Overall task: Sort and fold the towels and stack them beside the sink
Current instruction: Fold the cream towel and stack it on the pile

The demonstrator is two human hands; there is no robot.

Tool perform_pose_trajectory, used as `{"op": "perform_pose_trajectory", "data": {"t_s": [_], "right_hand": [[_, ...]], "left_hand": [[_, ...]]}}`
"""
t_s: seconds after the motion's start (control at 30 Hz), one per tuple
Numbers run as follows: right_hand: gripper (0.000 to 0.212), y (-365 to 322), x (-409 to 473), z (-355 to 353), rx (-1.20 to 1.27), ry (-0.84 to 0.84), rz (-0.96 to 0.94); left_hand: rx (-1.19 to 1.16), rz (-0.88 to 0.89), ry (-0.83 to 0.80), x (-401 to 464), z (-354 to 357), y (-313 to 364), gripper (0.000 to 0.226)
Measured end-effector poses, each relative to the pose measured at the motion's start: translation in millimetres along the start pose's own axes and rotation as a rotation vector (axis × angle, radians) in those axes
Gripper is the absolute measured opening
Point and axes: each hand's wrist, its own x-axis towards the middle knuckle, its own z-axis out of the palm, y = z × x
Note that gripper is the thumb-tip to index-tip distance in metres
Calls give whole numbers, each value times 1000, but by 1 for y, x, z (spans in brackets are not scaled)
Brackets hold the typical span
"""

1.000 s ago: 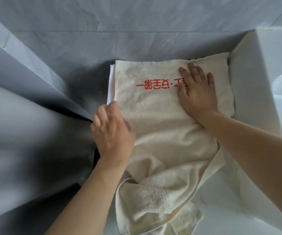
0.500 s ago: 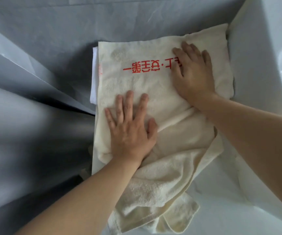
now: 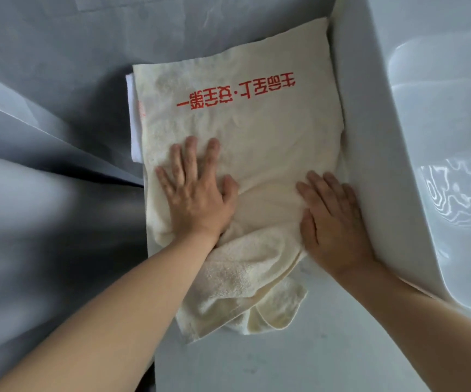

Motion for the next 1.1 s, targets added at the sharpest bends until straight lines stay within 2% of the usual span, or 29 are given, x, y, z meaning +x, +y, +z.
{"op": "perform_pose_trajectory", "data": {"t_s": [0.2,0.4,0.53,0.6,0.77,1.1], "right_hand": [[53,-6,8,3,16,38,51],[54,-4,6,4,-7,41,37],[53,-4,6,3,-12,43,34],[53,-5,7,3,-9,41,29],[53,-1,6,4,-21,45,11],[56,-1,-1,7,-7,44,1]], "left_hand": [[-13,1,35,-1,1,0,67],[-89,65,-34,-7,-10,-2,65],[-258,113,169,-68,-35,-16,54],[-336,153,159,-113,-28,-28,49],[-145,126,57,-157,-3,-42,44],[-152,103,165,-157,1,-42,43]]}}
